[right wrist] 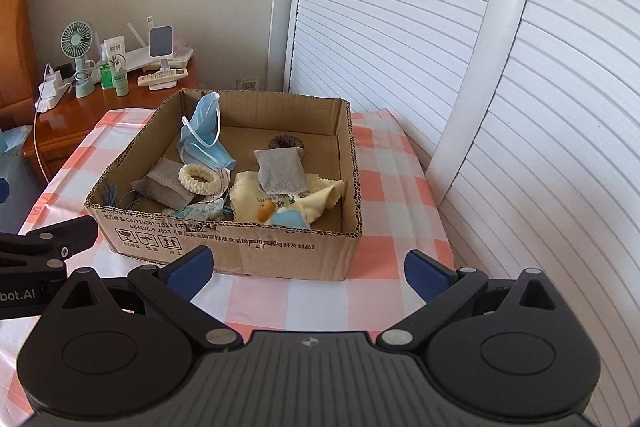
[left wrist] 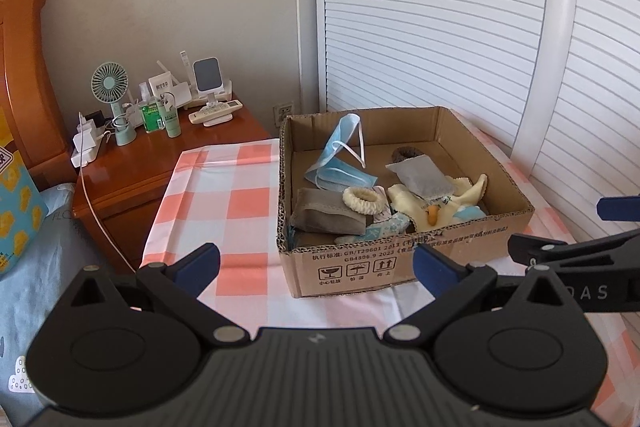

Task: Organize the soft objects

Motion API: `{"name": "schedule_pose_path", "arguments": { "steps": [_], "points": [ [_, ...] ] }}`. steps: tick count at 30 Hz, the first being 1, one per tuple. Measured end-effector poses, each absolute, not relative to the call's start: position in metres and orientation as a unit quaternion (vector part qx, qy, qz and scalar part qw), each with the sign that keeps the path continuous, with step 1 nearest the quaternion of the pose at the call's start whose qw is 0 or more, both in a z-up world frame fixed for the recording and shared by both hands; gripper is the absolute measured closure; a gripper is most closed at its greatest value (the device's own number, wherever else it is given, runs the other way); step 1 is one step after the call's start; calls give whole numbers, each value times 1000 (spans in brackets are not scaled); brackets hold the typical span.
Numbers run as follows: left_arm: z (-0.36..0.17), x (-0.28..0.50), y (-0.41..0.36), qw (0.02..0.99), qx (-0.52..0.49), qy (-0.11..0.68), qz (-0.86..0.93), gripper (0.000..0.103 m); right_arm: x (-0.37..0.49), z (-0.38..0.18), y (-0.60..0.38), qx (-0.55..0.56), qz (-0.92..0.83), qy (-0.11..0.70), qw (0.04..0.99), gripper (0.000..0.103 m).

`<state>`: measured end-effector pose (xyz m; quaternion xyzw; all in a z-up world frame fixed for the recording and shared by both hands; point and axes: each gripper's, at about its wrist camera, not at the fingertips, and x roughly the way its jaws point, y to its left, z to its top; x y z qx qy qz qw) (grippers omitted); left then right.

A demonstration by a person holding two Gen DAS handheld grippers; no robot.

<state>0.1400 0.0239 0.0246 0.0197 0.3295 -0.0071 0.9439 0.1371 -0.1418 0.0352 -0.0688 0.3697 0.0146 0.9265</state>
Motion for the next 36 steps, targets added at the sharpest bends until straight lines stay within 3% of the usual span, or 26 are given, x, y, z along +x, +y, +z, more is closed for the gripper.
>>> {"name": "schedule_pose_path", "arguments": {
  "steps": [36],
  "points": [
    [28,140,21,943,20,333,-6,1,135,40,-146,-63,6,361,930,0]
  ]
}}
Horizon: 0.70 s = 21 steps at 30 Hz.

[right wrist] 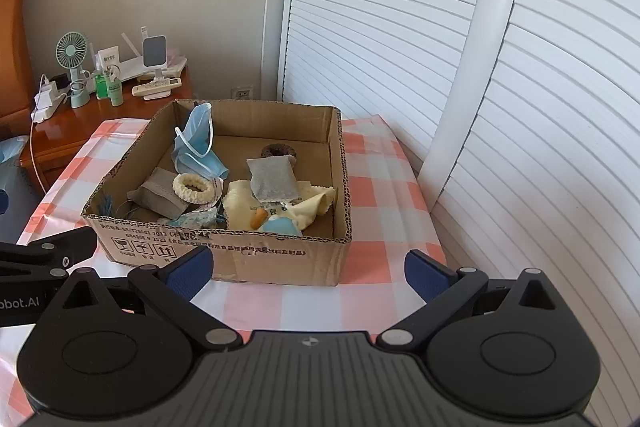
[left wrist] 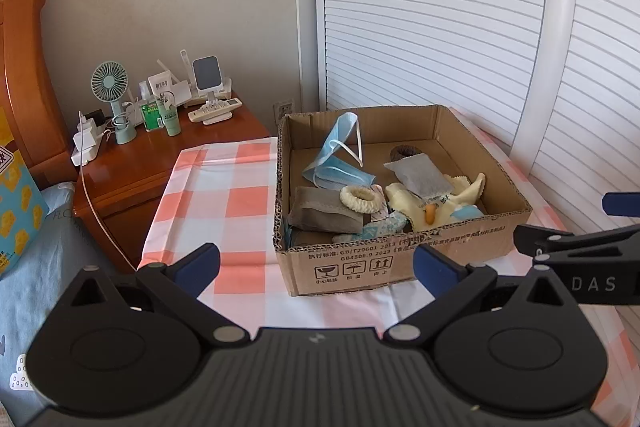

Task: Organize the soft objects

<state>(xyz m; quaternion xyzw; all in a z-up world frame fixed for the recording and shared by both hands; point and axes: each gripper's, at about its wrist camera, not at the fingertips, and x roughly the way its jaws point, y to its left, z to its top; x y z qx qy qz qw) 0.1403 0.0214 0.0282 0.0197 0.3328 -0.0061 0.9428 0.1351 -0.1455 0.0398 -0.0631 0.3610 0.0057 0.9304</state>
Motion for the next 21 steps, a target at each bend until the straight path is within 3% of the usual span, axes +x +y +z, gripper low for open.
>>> {"name": "schedule_pose_path", "arguments": {
  "steps": [21],
  "points": [
    [28,139,21,943,20,333,-7,1,132,40,-145,-63,5,359,931,0]
  ]
}}
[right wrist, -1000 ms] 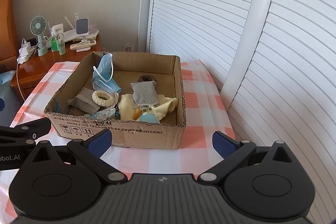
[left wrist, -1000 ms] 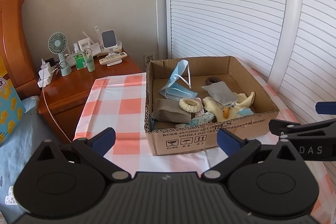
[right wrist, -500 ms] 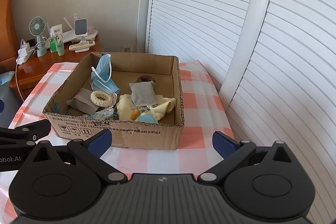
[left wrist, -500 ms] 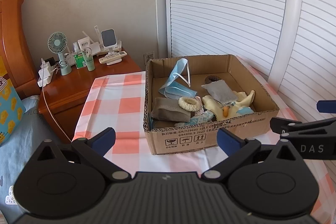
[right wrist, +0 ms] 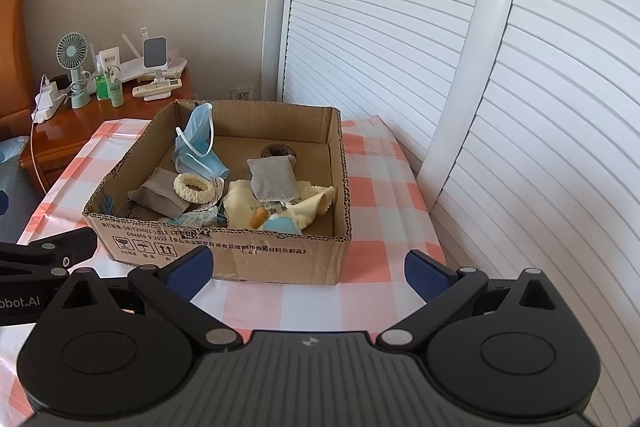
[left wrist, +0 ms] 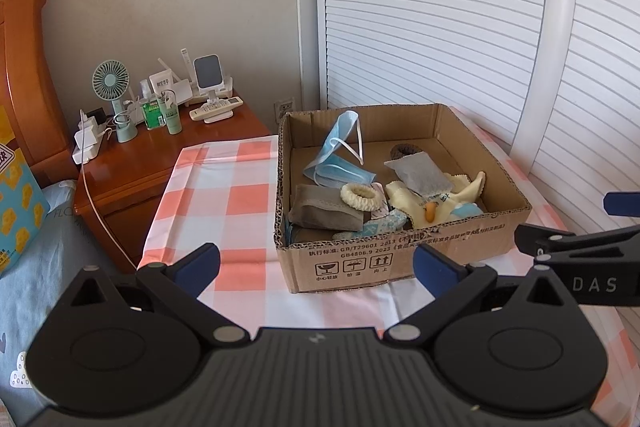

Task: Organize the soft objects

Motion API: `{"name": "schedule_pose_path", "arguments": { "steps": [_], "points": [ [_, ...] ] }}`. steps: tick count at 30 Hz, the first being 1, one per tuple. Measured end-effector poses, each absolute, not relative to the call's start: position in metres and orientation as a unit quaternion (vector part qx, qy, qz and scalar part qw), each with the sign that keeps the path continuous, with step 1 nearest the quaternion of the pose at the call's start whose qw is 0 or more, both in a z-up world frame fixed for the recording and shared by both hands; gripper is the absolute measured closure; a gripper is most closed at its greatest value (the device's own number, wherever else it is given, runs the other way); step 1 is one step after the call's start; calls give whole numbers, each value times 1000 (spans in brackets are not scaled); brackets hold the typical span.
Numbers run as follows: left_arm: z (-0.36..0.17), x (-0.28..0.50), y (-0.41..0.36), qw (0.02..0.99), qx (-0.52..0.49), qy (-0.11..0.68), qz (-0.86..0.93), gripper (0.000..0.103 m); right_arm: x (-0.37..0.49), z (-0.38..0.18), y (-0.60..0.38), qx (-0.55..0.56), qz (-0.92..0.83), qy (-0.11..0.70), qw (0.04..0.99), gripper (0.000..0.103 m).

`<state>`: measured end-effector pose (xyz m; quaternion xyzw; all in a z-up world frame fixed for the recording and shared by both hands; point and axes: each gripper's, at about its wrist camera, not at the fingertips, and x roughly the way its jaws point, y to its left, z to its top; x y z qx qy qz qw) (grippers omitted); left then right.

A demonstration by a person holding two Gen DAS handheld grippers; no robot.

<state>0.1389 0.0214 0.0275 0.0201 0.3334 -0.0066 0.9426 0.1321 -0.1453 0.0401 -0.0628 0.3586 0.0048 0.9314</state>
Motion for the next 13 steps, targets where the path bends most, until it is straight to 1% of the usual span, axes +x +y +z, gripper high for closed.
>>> {"name": "schedule_pose_path", "arguments": {
  "steps": [13],
  "points": [
    [27,138,21,942,19,334,-7,1,131,40,-146,-63,5,358,931,0]
  ]
}}
